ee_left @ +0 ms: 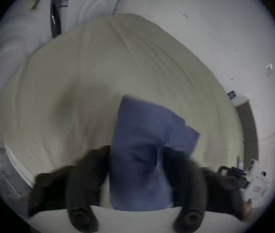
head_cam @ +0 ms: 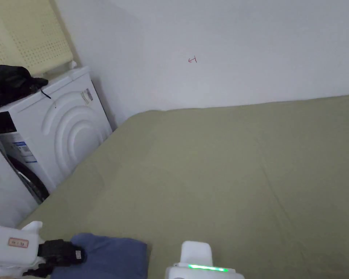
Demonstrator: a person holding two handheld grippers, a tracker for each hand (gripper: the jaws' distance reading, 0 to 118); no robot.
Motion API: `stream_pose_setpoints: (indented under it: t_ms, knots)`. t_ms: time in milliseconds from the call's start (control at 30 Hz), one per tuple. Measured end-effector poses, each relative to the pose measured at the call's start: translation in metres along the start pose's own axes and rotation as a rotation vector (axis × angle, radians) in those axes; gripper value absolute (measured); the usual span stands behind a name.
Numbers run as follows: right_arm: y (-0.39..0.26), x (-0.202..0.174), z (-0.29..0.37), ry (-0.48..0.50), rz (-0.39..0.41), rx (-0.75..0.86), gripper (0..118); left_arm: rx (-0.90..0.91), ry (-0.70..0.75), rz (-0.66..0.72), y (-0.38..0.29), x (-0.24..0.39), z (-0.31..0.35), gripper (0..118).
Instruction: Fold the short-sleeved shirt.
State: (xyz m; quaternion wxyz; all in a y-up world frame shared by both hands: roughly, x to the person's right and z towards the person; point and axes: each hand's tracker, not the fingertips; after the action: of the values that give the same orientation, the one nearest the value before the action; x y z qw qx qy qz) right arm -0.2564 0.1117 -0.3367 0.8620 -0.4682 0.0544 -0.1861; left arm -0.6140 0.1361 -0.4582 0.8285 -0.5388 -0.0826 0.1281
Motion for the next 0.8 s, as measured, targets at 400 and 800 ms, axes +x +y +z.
stream_pose_setpoints:
  t_ms: [400, 800]
  knots:
    - [-0.006, 0.119, 0.105, -0.039, 0.08, 0.174, 0, 0.43, 0.119, -0.139, -0.049, 0.144, 0.112, 19]
    - [-0.046, 0.313, 0.264, -0.286, 0.114, 0.405, 0, 0.587, -0.06, -0.386, -0.251, 0.435, 0.062, 1]
